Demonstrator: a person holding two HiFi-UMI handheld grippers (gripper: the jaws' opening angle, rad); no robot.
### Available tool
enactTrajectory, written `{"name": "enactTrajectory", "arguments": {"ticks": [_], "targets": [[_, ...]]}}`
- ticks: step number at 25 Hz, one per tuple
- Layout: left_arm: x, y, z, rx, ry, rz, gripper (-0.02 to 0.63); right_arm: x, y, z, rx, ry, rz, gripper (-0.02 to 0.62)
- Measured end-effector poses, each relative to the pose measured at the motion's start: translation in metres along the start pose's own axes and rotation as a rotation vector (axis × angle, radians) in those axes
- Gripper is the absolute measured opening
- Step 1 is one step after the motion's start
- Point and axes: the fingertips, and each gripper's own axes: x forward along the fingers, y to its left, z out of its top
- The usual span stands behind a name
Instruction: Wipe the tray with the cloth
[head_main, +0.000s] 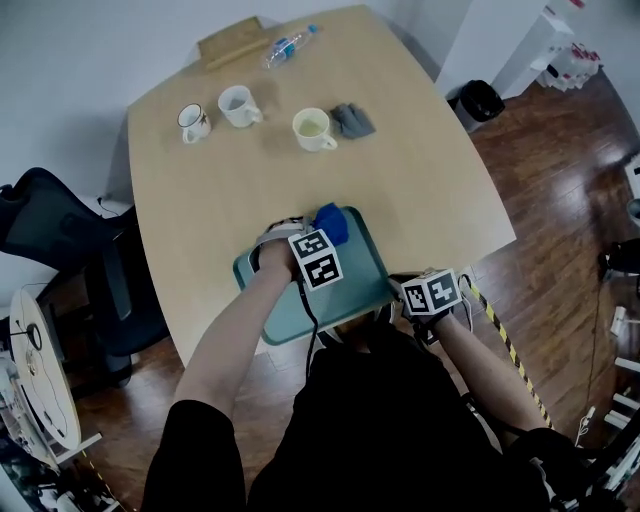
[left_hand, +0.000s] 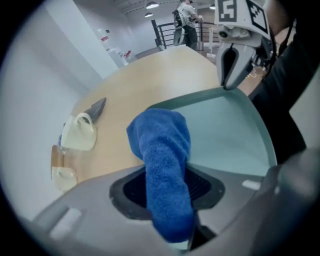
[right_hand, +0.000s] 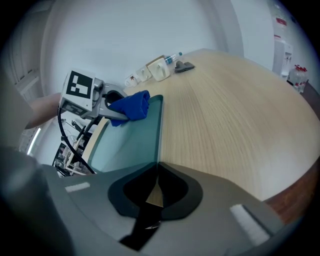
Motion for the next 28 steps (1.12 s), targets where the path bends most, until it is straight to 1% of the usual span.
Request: {"name": "enactTrajectory", "arguments": {"ticks": [4,6,8,13,18,20,22,24,26,28], "targets": [[0.002,0.002,0.000,0.008,0.027,0.009,0.169,0.001,-0.002,-0.001,0.004,-0.002,-0.003,0.018],[0.000,-0.006,0.003,0.024,0.027,0.018,0.167,0.000,-0.003,-0.002,0.010,-0.002,-0.002,0.018],[-0.004,-0.020,0.007,0.033,0.016,0.006,0.167,-0.001,-0.005,-0.003,0.012,0.000,-0.003,0.018],[-0.018,-0.082,0.018,0.053,-0.035,-0.056,0.167,-0.004,-0.008,-0.004,0.008,0.010,-0.016,0.018],[-0.037,-0.157,0.017,0.086,-0.103,-0.171,0.167,-0.006,-0.009,-0.004,0.008,0.009,-0.029,0.018],[-0.042,-0.174,0.013,0.104,-0.124,-0.199,0.167,-0.006,-0.009,-0.002,0.010,0.011,-0.029,0.018],[-0.042,-0.176,0.008,0.097,-0.136,-0.195,0.167,-0.005,-0.008,-0.001,0.013,0.016,-0.029,0.018],[-0.039,-0.168,0.001,0.078,-0.137,-0.178,0.167,-0.004,-0.006,0.000,0.014,0.017,-0.030,0.018],[-0.034,-0.150,-0.009,0.055,-0.123,-0.157,0.169,-0.004,-0.005,0.001,0.011,0.016,-0.034,0.018],[-0.028,-0.122,-0.022,0.024,-0.093,-0.130,0.169,-0.003,-0.005,0.001,0.007,0.014,-0.037,0.018]]}}
